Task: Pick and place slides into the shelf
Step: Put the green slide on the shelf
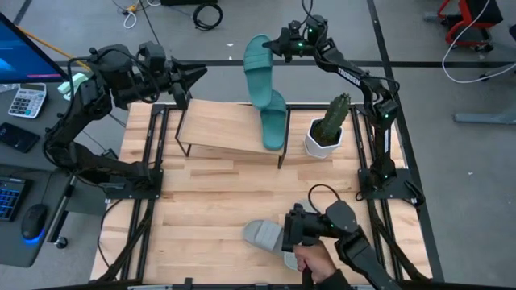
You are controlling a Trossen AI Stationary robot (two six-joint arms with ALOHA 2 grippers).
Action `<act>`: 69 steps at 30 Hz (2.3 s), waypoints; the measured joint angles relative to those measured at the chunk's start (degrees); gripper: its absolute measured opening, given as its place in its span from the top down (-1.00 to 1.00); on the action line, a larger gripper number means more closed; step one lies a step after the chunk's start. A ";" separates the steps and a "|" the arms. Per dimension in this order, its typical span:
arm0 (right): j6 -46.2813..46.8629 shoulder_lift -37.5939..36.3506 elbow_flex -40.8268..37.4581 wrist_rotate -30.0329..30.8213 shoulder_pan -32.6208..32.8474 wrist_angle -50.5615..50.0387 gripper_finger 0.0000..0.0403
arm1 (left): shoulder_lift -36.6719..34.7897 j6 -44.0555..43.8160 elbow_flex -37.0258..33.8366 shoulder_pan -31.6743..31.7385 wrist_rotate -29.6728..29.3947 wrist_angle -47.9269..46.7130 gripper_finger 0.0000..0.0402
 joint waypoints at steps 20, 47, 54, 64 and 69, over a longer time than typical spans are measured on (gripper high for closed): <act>15.34 -1.04 0.17 1.14 4.97 18.50 0.73 | 0.00 -0.01 -0.02 0.28 0.00 1.80 0.66; -5.35 -0.69 -0.04 9.61 4.85 -10.15 0.73 | 0.00 0.13 -0.02 0.28 0.00 1.65 0.68; -4.02 -0.69 -0.04 9.99 6.68 -9.04 0.73 | 0.00 0.53 -0.02 0.28 0.00 1.63 0.69; -3.65 0.07 -0.07 9.33 8.82 -8.61 0.73 | 0.00 0.67 -0.02 0.28 0.00 1.60 0.68; -3.58 0.07 -0.07 9.45 9.23 -8.54 0.73 | 0.00 0.67 -0.02 0.28 0.00 1.60 0.70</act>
